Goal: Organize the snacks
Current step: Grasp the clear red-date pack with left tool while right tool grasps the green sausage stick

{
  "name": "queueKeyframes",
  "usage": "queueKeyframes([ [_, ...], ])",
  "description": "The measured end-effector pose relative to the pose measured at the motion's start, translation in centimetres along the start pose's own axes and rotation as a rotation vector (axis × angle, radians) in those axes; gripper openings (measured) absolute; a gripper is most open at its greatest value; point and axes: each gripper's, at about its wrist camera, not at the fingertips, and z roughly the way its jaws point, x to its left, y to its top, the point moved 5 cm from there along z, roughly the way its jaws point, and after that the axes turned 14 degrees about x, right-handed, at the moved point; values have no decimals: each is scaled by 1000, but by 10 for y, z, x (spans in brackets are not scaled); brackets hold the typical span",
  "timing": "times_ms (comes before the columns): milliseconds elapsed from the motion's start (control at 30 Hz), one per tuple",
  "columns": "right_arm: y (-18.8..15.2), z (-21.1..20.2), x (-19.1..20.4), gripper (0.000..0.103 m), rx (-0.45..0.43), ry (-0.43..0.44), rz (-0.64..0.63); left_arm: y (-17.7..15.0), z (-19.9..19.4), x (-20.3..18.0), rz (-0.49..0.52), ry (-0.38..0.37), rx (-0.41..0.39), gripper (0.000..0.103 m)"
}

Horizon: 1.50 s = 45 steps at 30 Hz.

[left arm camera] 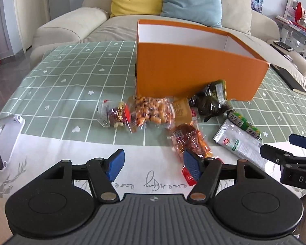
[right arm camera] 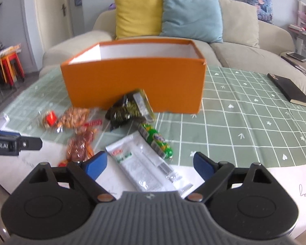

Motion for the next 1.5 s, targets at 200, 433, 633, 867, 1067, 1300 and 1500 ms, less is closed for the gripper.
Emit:
queueKeyframes([
  [200,10,12,-5,80,16,-25,-4,7,6,9,-4,6,-23,78],
  [433,27,28,-9,66,38,-16,11,29,19,35,-91,24,-40,78],
  [633,38,42,-6,62,55,-3,-3,44,38,57,-140,18,-19,76],
  [867,45,55,-3,58,55,-14,-39,55,55,77,-205,-9,-21,76],
  [1067,52,69,-7,46,75,-21,-37,58,70,80,-220,-24,7,70],
  [1300,56,78,-10,33,90,6,-35,65,76,74,-184,-18,-5,70],
  [1500,53,85,-13,32,111,22,-25,69,79,70,-147,30,-17,52],
])
